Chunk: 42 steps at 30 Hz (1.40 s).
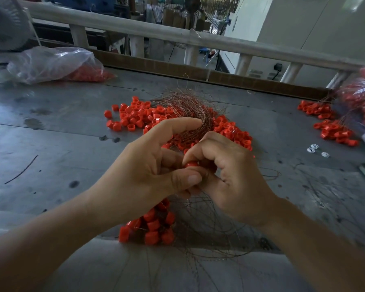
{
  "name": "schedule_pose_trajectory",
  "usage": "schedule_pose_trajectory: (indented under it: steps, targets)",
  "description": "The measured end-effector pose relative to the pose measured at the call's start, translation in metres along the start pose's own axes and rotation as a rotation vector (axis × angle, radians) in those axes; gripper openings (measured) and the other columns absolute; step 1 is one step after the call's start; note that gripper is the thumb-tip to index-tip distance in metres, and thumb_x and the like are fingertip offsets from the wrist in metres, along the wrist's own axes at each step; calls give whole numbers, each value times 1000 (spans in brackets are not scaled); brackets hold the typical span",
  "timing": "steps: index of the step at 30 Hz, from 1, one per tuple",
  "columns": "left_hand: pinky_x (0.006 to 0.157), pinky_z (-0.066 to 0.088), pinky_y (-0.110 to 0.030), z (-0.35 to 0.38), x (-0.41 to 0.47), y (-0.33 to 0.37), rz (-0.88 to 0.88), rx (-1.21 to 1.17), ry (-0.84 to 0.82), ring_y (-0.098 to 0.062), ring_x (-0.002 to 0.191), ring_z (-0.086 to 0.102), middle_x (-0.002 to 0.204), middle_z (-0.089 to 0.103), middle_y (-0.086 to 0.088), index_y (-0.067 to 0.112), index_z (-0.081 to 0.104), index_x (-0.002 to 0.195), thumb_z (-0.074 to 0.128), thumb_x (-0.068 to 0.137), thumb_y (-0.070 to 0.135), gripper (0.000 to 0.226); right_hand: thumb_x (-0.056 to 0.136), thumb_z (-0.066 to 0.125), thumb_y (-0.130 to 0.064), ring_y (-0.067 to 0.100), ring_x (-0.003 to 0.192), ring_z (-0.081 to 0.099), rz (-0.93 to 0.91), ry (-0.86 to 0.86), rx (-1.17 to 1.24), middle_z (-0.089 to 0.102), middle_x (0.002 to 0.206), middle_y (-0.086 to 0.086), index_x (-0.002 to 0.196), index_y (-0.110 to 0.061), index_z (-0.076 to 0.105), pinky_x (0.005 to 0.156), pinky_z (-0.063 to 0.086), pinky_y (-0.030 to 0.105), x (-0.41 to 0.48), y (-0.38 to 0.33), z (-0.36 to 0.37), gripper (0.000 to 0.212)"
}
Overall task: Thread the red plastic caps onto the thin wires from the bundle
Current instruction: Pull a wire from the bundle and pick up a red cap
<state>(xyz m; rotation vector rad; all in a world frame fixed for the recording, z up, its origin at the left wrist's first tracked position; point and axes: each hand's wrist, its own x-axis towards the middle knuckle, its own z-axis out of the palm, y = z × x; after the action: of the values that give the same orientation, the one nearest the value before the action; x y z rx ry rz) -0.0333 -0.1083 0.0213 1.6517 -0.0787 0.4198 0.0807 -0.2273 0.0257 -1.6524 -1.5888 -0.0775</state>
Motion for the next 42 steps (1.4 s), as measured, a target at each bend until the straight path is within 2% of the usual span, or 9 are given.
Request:
schedule_pose_trajectory:
  steps: [6, 12, 16, 20, 27, 31, 35, 37, 42]
  targets:
    - [59, 55, -25, -6, 5, 3, -83, -89, -25, -26, 70, 70, 79, 71, -16, 23, 58, 112, 76, 67, 35, 50, 73, 71, -27, 1, 68, 52, 52, -12, 138, 52, 75, -11, 81, -29, 57, 62, 42, 12, 0, -1, -4, 16]
    - [55, 55, -23, -17, 11, 7, -77, -320, 92, -19, 63, 68, 75, 71, -10, 18, 70, 95, 72, 61, 23, 35, 68, 69, -38, 9, 80, 65, 375, -98, 555, 65, 82, -6, 103, -30, 56, 74, 54, 24, 0, 1, -6, 39]
    - [54, 53, -19, -21, 12, 10, -57, -436, 97, -15, 61, 68, 74, 71, -9, 14, 72, 91, 66, 60, 16, 31, 79, 61, -22, 10, 48, 60, 454, -95, 727, 61, 57, -3, 84, -19, 66, 45, 48, 19, 3, -1, -12, 8]
    - [52, 50, -18, -27, 11, 12, 4, -432, 89, -9, 57, 63, 70, 69, -1, 16, 73, 86, 77, 56, 24, 32, 75, 61, -22, 0, 31, 33, 498, -39, 740, 45, 43, -10, 72, -13, 65, 34, 26, 13, 7, 2, -23, 10]
    - [44, 47, -15, -29, 14, 12, -84, -178, 208, -10, 47, 61, 58, 65, -3, 13, 72, 61, 69, 41, -11, 31, 78, 63, -8, 0, 33, 39, 420, -38, 369, 48, 38, -13, 66, -11, 61, 38, 27, 7, 9, -2, -38, 12]
    - [43, 47, -16, -38, 16, 12, -140, 0, 280, -14, 50, 64, 56, 65, -6, 12, 71, 57, 73, 38, -2, 24, 71, 62, -23, 2, 37, 35, 460, -129, 121, 43, 39, -9, 60, -19, 62, 39, 29, 12, 6, 6, -39, 12]
    - [47, 51, -17, -38, 15, 6, -133, 296, 301, -15, 55, 66, 61, 69, -3, 20, 71, 64, 70, 59, -9, 30, 77, 64, -16, -3, 39, 45, 486, -230, 73, 51, 42, -12, 61, -19, 61, 40, 32, 7, 5, 13, -41, 16]
    - [55, 55, -19, -37, 14, 3, -131, 460, 267, -13, 56, 66, 64, 70, 5, 32, 71, 69, 73, 57, 6, 28, 80, 64, -13, -4, 41, 49, 511, -299, 48, 55, 44, -12, 62, -20, 61, 42, 36, 8, 5, 18, -38, 19]
    - [45, 37, -1, -34, 13, 0, -130, 697, 100, 10, 44, 52, 58, 64, 23, 32, 69, 57, 77, 57, 11, 22, 80, 65, -15, -7, 52, 52, 505, -394, -50, 57, 52, -23, 62, -23, 62, 50, 39, 7, 2, 25, -35, 20]
